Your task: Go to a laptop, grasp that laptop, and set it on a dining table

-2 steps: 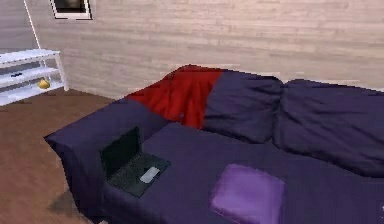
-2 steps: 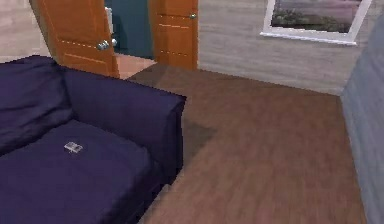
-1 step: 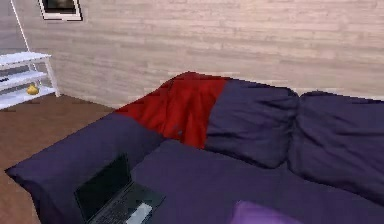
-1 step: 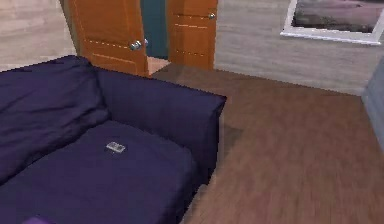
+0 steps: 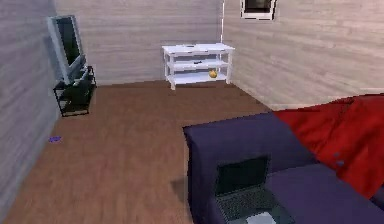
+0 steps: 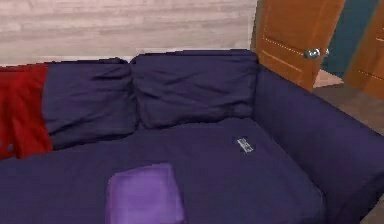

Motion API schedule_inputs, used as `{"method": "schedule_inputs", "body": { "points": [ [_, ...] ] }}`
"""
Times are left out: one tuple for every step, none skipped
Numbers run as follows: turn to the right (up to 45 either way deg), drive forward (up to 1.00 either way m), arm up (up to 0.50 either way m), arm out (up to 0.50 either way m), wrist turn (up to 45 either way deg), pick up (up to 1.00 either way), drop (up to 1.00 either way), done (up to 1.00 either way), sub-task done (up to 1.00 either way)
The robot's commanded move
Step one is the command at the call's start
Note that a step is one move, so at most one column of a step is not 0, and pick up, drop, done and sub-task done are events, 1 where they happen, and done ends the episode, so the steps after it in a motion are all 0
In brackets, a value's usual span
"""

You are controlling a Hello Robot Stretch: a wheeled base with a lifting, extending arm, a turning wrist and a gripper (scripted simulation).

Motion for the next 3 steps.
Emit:
{"method": "schedule_inputs", "body": {
  "points": [
    [-45.0, 0.00, 0.00, 0.00, 0.0, 0.00, 0.00, 0.00, 0.00],
    [-21.0, 0.00, 0.00, 0.00, 0.0, 0.00, 0.00, 0.00, 0.00],
    [0.0, 0.00, 0.50, 0.00, 0.0, 0.00, 0.00, 0.00, 0.00]
  ]
}}
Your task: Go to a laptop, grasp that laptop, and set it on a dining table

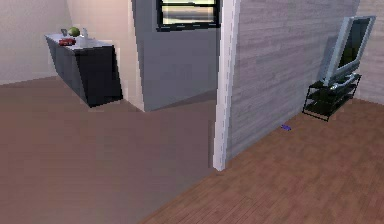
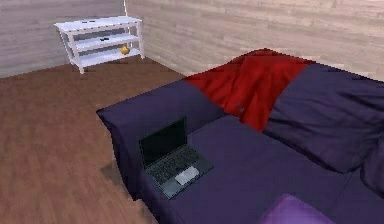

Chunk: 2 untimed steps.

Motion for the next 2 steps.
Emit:
{"method": "schedule_inputs", "body": {
  "points": [
    [0.0, 0.00, 0.02, 0.00, 0.0, 0.00, 0.00, 0.00, 0.00],
    [0.0, 0.00, 0.00, 0.36, 0.0, 0.00, 0.00, 0.00, 0.00]
  ]
}}
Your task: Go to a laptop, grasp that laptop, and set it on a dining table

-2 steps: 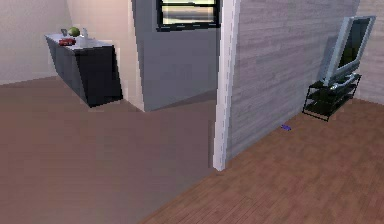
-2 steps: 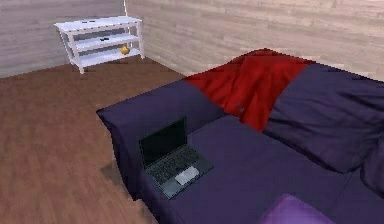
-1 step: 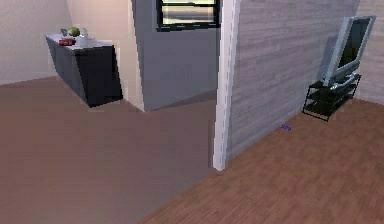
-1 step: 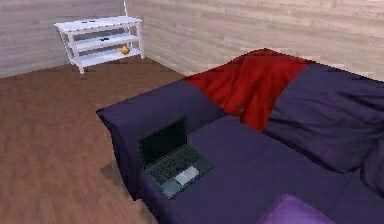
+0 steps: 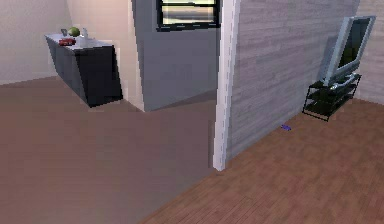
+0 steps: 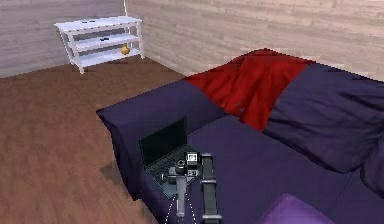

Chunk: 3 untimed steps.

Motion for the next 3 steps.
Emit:
{"method": "schedule_inputs", "body": {
  "points": [
    [0.0, 0.00, 0.00, 0.00, 45.0, 0.00, 0.00, 0.00, 0.00],
    [0.0, 0.00, 0.00, 0.00, 45.0, 0.00, 0.00, 0.00, 0.00],
    [0.0, 0.00, 0.00, 0.00, 45.0, 0.00, 0.00, 0.00, 0.00]
  ]
}}
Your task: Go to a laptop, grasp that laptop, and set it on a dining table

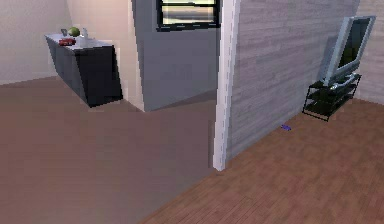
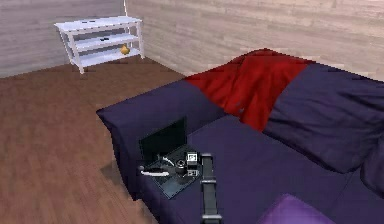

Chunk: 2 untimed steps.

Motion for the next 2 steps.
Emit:
{"method": "schedule_inputs", "body": {
  "points": [
    [0.0, 0.00, 0.00, 0.00, 18.0, 0.00, 0.00, 0.00, 0.00],
    [0.0, 0.00, -0.30, 0.00, 0.0, 0.00, 0.00, 0.00, 0.00]
  ]
}}
